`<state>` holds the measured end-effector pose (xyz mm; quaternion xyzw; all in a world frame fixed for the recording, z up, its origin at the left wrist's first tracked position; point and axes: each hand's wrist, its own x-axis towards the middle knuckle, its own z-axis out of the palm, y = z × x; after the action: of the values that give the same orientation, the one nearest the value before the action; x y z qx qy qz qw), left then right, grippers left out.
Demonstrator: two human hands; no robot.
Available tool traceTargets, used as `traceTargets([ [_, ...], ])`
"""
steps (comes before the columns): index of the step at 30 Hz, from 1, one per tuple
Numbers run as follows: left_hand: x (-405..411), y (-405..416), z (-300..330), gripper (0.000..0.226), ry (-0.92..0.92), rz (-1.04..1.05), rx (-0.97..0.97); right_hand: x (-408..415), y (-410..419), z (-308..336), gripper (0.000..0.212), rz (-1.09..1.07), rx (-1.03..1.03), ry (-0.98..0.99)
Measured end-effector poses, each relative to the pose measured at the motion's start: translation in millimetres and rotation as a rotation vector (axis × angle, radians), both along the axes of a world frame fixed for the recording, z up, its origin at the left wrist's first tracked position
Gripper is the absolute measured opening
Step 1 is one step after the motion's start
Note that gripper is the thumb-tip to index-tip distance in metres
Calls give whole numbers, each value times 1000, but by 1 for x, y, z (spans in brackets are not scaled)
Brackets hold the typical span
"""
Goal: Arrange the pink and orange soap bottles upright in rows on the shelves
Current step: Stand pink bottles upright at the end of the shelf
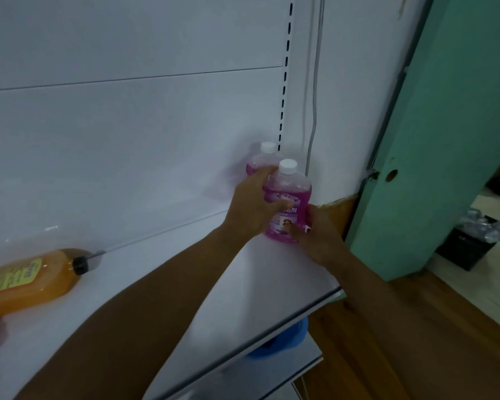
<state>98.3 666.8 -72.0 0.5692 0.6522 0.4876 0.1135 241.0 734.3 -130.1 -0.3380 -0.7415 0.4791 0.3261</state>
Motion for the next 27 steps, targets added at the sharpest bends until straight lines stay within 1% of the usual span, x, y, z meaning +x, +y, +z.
traceTargets([
  [2, 0, 4, -3, 72, -3, 40, 9, -4, 1, 0, 48, -19, 12, -12],
  [5, -2, 7, -7, 76, 73, 73, -23, -10, -1, 1, 47, -43, 59, -66],
  [6, -3, 6, -6, 77, 101, 74, -49, -11, -2, 1, 50, -44, 49, -58],
  [8, -5, 4, -6, 76, 131, 55, -80, -14, -4, 0, 62, -98, -11, -29],
  [10, -7, -1, -4, 76, 163, 15, -102, -15, -15, 5, 67, -247, -9, -38],
  [12, -9, -9, 0, 77, 166, -8, -96, -13, -26, 9, 61, -412, 136, -68],
  [14, -13, -21, 3, 73, 147, -4, -93, -11, -38, 10, 46, -475, 276, -24],
  [15, -16, -27, 3, 71, 138, 15, -117, -11, -44, 10, 38, -474, 339, -22],
  [17, -29, -41, 2, 76, 171, 96, -202, -17, -56, 8, 27, -425, 411, -66],
  [19, -46, -59, 0, 74, 269, 194, -288, -28, -72, 9, 23, -312, 426, -124],
  [20, -54, -70, 1, 69, 329, 230, -324, -35, -81, 9, 24, -244, 424, -153],
  [23, -77, -111, 7, 59, 481, 295, -399, -64, -108, 9, 39, -64, 376, -207],
  [25, -92, -143, 13, 56, 556, 344, -412, -89, -127, 13, 45, 42, 350, -223],
  [27, -109, -177, 18, 54, 605, 427, -444, -118, -151, 18, 46, 148, 338, -236],
])
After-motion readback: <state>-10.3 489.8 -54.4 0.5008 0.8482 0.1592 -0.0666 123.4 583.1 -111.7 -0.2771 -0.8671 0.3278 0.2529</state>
